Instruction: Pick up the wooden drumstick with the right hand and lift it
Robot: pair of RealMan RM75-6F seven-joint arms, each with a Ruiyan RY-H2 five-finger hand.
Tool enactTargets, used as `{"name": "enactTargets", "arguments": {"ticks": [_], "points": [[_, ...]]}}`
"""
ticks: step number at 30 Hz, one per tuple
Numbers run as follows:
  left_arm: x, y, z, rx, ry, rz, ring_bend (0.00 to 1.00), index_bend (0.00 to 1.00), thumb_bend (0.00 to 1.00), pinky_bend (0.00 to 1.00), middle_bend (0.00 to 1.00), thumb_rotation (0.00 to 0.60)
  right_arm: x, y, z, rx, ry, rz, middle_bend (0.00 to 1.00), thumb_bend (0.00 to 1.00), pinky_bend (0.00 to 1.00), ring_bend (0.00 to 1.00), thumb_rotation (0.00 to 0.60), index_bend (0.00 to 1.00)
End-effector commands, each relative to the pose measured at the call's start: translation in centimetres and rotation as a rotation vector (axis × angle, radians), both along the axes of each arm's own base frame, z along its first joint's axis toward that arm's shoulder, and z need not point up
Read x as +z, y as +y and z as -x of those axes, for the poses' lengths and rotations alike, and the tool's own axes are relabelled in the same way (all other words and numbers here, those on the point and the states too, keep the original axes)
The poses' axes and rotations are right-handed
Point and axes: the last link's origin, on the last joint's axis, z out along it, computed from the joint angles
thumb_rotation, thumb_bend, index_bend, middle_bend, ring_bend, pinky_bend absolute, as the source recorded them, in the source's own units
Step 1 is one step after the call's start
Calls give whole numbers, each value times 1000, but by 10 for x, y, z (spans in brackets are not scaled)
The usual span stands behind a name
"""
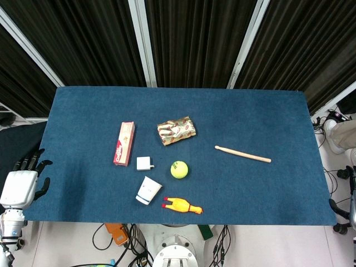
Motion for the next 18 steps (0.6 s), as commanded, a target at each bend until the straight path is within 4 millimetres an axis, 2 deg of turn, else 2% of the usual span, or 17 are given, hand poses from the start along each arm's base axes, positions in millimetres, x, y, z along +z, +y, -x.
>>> {"name": "enactTargets", "arguments": {"ticks": [1, 9, 14, 18], "points": [[0, 0, 1, 2, 1, 1, 105, 286, 420, 155, 77, 600, 1, 0, 2, -7, -7, 1, 147, 325, 0, 71, 600, 143], [0, 0, 0, 8, -10, -5, 105, 286, 419, 155, 77, 600, 2, -4, 7, -13, -13, 5, 147, 325, 0, 71, 600, 145], [1, 1, 0, 10, -21, -14, 105, 261, 419, 155, 77, 600, -5, -10, 8, -9, -12, -25, 147, 325, 0, 71, 600, 149], [1, 1, 0, 11, -27, -19, 105, 251, 420, 155, 77, 600, -14, -34, 1, 31, -23, -85, 147, 325, 0, 71, 600, 166]]}}
